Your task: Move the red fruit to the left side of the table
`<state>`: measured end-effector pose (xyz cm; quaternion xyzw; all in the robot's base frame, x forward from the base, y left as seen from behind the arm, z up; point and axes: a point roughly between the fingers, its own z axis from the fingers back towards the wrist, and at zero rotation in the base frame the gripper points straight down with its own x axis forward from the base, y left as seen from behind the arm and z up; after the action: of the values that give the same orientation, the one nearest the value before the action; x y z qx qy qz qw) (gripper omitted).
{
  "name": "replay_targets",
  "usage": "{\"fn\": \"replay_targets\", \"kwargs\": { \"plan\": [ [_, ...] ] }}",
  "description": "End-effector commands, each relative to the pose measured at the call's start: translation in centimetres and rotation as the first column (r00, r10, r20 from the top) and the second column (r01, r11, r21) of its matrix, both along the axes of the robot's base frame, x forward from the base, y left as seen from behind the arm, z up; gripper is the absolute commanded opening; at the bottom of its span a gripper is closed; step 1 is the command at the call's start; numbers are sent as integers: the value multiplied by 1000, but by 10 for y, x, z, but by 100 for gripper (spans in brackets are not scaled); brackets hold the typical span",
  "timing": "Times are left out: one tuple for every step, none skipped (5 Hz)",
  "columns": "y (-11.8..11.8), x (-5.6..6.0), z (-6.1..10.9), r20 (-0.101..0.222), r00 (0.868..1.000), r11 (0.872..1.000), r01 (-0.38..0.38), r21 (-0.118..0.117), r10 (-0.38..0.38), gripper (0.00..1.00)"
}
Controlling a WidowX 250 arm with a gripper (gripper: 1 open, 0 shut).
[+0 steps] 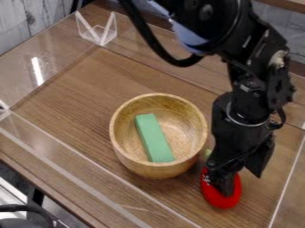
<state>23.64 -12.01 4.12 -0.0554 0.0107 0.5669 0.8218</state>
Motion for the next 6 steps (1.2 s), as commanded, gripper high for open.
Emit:
{"fn": "replay_targets", "kwargs": {
  "plan": [
    [-2,6,-2,25,1000,1000,-15,-1,15,100],
    [0,4,-11,21,1000,1000,-23,11,22,100],
    [1,3,-16,21,999,999,-28,21,27,0],
    [3,3,-12,28,1000,999,-15,30,15,0],
    [8,6,12,58,998,1000,5,16,-6,0],
    [16,10,41,98,995,1000,30,-3,-29,0]
  ]
}}
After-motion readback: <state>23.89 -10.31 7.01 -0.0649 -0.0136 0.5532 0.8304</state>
